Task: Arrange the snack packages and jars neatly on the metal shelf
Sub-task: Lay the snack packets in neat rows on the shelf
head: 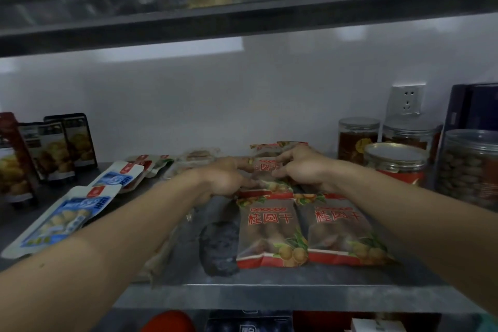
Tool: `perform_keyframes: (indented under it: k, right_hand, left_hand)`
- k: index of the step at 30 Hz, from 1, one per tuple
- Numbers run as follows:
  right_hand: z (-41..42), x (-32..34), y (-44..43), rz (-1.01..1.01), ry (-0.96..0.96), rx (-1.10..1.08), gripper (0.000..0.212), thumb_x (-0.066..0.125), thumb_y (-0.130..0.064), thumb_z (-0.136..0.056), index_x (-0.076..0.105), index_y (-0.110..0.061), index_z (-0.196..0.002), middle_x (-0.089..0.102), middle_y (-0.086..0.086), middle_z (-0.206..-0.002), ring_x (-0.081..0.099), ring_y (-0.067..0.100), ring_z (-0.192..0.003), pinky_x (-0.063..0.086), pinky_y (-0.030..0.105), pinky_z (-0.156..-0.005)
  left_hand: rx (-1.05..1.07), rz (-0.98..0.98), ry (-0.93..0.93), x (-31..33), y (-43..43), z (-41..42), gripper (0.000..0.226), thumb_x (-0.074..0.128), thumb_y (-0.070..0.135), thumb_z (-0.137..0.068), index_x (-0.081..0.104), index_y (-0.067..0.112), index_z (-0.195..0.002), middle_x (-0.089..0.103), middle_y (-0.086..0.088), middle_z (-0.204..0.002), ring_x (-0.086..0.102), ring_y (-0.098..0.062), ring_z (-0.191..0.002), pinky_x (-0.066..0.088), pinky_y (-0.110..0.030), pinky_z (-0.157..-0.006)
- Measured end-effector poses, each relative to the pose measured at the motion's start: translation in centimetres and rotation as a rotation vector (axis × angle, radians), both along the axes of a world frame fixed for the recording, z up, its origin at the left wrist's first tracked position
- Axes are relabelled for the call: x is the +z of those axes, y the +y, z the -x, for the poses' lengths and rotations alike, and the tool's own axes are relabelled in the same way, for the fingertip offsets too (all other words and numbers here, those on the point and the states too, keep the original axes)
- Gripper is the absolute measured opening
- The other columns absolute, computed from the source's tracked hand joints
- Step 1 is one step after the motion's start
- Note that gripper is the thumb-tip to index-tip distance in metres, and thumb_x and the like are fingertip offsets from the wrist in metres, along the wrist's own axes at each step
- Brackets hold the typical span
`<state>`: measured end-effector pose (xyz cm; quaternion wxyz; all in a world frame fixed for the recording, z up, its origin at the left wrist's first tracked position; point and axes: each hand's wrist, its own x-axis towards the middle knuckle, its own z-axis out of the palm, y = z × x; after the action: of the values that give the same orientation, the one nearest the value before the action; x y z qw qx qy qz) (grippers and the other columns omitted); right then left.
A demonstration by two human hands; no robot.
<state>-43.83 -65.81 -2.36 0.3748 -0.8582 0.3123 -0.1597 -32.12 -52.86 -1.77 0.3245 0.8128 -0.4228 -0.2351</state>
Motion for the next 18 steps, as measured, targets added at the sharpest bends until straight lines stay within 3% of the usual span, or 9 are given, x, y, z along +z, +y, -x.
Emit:
perform_keyframes:
  k: [3, 6, 10, 13, 16, 18]
  right_hand:
    - [0.2, 0.0, 0.0, 0.016, 0.003, 0.005, 0.049, 0.071, -0.023, -0.086, 0.057, -0.013, -0.132, 0.055, 0.007, -0.136, 0.052, 0.024, -0.122, 0.042, 0.035, -0.105]
    - [0.7, 0.5, -0.1, 0.071, 0.016, 0.01, 0.038, 0.066, -0.024, -0.09, 0.06, -0.013, -0.125, 0.06, 0.007, -0.128, 0.055, 0.021, -0.111, 0.045, 0.035, -0.1]
    - [2.5, 2.2, -0.7, 0.244, 0.041, -0.026, 0.047, 0.064, -0.022, -0.092, 0.05, -0.013, -0.135, 0.056, 0.007, -0.131, 0.057, 0.024, -0.114, 0.049, 0.03, -0.087]
    - [4.0, 2.7, -1.2, 0.366, 0.166, -0.094, 0.059, 0.067, -0.019, -0.089, 0.041, -0.011, -0.142, 0.051, 0.011, -0.138, 0.053, 0.026, -0.118, 0.044, 0.027, -0.088]
    - [4.6, 1.7, -1.3, 0.321, 0.34, -0.125, 0.049, 0.066, -0.019, -0.088, 0.046, -0.01, -0.132, 0.06, 0.008, -0.11, 0.058, 0.02, -0.091, 0.05, 0.03, -0.078]
    - [4.4, 0.9, -1.5, 0.259, 0.347, -0.134, 0.042, 0.064, -0.016, -0.087, 0.05, -0.006, -0.126, 0.061, 0.007, -0.098, 0.06, 0.02, -0.085, 0.05, 0.03, -0.073]
  left_hand:
    - [0.003, 0.001, -0.012, 0.0, 0.3, 0.3, 0.049, 0.064, 0.019, -0.09, 0.049, 0.014, -0.137, 0.057, -0.009, -0.125, 0.054, -0.025, -0.116, 0.047, -0.029, -0.087]
    - [-0.024, 0.009, -0.069, 0.2, 0.6, 0.8, 0.05, 0.064, 0.024, -0.09, 0.049, 0.016, -0.137, 0.057, -0.006, -0.127, 0.054, -0.02, -0.11, 0.044, -0.026, -0.087]
    - [-0.104, 0.035, -0.461, 1.1, 0.7, 1.6, 0.054, 0.062, 0.036, -0.09, 0.045, 0.02, -0.139, 0.051, -0.004, -0.137, 0.05, -0.022, -0.122, 0.035, -0.023, -0.089]
    - [-0.184, 0.076, -0.673, 1.2, 0.3, 1.8, 0.055, 0.058, 0.036, -0.093, 0.041, 0.02, -0.143, 0.044, -0.007, -0.144, 0.041, -0.025, -0.131, 0.033, -0.028, -0.102]
    - [-0.235, 0.083, -0.789, 0.3, -0.3, 1.6, 0.063, 0.059, 0.039, -0.091, 0.033, 0.025, -0.147, 0.036, -0.006, -0.148, 0.032, -0.025, -0.135, 0.03, -0.039, -0.112]
    - [-0.269, 0.123, -0.81, -0.2, -0.6, 1.9, 0.066, 0.06, 0.04, -0.09, 0.03, 0.028, -0.148, 0.033, -0.003, -0.15, 0.029, -0.022, -0.137, 0.029, -0.041, -0.113]
